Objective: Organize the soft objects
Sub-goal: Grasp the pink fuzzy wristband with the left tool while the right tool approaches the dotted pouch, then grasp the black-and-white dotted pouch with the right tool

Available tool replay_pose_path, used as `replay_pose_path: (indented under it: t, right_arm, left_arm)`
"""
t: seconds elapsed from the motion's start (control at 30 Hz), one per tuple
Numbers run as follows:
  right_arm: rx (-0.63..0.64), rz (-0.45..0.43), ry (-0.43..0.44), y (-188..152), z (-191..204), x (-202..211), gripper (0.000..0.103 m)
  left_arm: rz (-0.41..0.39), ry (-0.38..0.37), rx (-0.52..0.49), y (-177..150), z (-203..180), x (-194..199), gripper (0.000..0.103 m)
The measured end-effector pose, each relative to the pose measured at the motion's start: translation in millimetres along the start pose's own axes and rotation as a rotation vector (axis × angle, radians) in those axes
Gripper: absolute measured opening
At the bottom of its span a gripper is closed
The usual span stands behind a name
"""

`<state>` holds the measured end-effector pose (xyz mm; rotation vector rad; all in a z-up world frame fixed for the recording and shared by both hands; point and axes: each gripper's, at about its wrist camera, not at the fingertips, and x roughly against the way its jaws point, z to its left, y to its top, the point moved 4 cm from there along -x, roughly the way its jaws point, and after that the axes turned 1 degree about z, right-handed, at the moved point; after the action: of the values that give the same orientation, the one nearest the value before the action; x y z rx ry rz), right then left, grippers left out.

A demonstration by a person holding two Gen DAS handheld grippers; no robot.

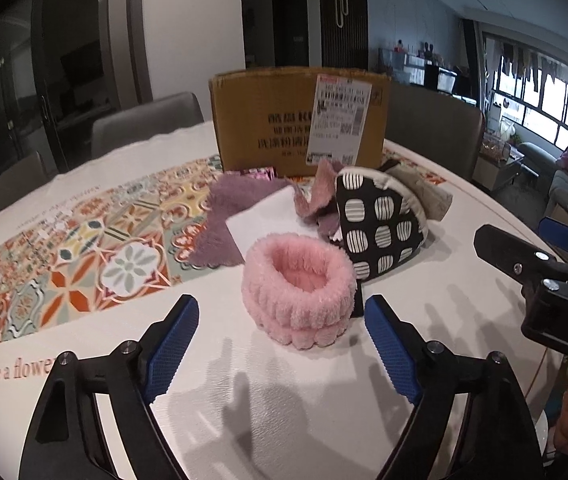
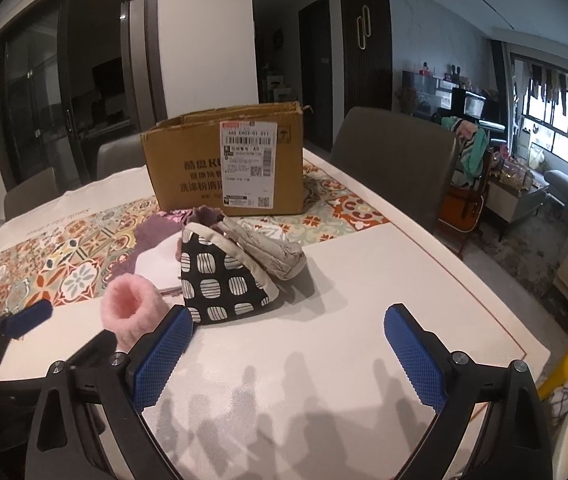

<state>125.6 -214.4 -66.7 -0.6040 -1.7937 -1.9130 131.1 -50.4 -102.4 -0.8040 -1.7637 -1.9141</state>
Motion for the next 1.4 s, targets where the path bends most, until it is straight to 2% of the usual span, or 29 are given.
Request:
replay_pose_path:
  t: [0.37,0.47,0.63,0.73,0.9,1.17,1.3,1.4]
  right_arm:
    - [0.004,0.043,0.026,0,3,-32,0.098]
    - [0.002,0.049,0.035,2,4,-37,0.098]
    - [-0.001,0.064,0.052,2,9,-45,0.098]
    - [-0.001,0.068,0.052,2,11,-48,0.098]
    - [0.0,0.066,0.051,4,14,-49,0.098]
    - [-0.006,0.065,0.074,6,27,-53,0.098]
    - [0.005,0.073,0.076,7,37,-60,0.098]
    - [0.005,0.083,0.084,7,44,-64,0.092]
  left_arm:
    - [0.064,-0.032,0.007,2,-1,-33,0.068]
    - [0.067,-0.047,0.018,4,0,-37,0.06]
    - [0.07,-0.084,0.039,6,4,-40,0.035]
    - [0.07,-0.1,0.039,7,5,-41,0.028]
    - [0.061,-0.104,0.047,10,9,-37,0.026]
    - [-0.043,-0.039,0.03,24,25,-13,0.025]
    - [-0.042,-0.025,0.046,25,38,-14,0.025]
    - [-0.033,-0.018,0.058,24,47,-17,0.025]
